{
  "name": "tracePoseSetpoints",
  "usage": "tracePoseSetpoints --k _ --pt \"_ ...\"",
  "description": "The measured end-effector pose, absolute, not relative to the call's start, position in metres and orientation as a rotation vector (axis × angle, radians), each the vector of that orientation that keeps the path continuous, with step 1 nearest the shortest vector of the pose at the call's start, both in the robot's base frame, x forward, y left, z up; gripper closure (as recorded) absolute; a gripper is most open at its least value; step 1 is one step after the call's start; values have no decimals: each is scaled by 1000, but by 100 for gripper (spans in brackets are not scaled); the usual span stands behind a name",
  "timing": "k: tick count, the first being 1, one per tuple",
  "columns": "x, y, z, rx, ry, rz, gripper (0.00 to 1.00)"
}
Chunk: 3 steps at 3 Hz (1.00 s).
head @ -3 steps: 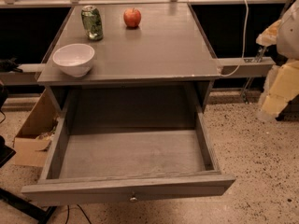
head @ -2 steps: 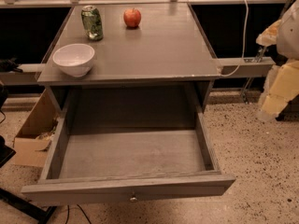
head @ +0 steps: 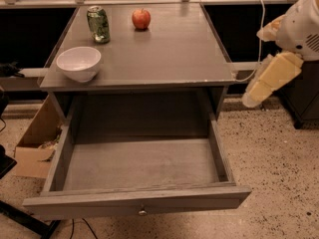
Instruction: Place green can into top drawer
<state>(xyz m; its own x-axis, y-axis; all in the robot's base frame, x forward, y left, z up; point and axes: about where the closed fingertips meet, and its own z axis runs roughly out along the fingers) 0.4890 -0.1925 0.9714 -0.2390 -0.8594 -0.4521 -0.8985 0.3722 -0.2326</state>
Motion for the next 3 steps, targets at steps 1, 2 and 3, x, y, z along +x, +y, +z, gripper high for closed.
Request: tracePoseSetpoints --k 1,2,3 --pt "524 -163 969 -1399 2008 241 0" --pt "556 -120 971 -1289 1850 381 0" --pt "565 -109 981 -1249 1808 392 0"
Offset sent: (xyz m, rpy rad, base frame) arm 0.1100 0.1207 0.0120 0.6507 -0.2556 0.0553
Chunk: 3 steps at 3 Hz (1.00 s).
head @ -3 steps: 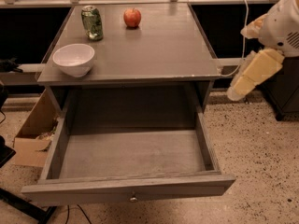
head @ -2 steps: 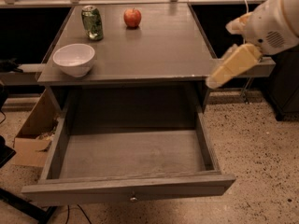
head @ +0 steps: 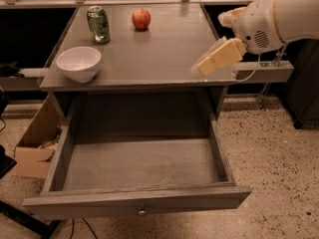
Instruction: Place green can into top drawer
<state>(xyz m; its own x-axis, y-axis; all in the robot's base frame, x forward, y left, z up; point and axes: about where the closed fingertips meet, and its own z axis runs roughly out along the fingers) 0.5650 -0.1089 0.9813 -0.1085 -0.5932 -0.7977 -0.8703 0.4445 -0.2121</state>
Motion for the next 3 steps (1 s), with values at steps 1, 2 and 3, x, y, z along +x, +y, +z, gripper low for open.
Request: tracePoseSetpoints --k 1,2,3 --pt "573 -105 981 -1252 1791 403 0" --pt "622 -85 982 -1212 1698 482 0" --pt "691 -55 965 -1081 1615 620 0"
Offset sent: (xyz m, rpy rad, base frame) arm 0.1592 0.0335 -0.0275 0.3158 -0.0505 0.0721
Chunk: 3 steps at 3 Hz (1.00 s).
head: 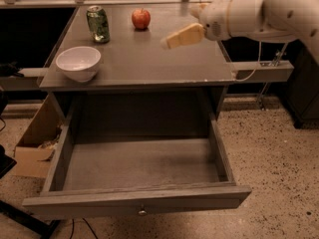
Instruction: Place green can into top drawer
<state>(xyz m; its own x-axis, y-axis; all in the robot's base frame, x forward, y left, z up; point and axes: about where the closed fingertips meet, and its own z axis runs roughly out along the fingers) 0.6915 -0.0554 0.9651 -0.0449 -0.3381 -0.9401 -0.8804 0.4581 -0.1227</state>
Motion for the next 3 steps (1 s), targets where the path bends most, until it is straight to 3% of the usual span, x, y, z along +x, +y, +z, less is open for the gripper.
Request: tracePoseSetpoints --k 2,3 --pt "784 41 978 -883 1566 616 0" --pt "784 40 977 -883 1567 616 0"
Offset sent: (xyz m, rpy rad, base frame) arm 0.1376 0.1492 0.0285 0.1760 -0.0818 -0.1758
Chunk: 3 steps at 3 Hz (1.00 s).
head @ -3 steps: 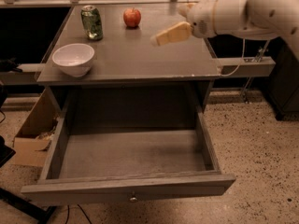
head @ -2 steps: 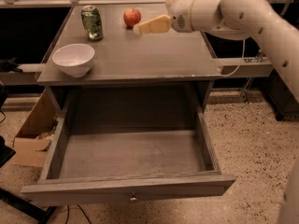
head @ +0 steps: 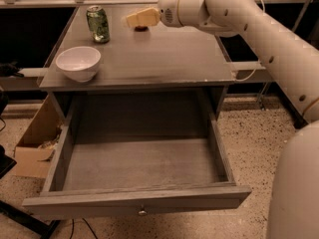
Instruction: Place green can into top drawer
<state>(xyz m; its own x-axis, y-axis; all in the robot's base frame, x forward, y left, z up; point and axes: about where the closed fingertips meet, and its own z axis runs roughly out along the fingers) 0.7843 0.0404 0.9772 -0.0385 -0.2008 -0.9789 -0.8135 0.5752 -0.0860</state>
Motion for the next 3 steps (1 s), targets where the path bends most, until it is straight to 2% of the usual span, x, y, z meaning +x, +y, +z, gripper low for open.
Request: tracePoseSetpoints --k 1,3 --pt "806 62 968 -866 1539 633 0" --pt "864 135 944 -866 1478 713 0"
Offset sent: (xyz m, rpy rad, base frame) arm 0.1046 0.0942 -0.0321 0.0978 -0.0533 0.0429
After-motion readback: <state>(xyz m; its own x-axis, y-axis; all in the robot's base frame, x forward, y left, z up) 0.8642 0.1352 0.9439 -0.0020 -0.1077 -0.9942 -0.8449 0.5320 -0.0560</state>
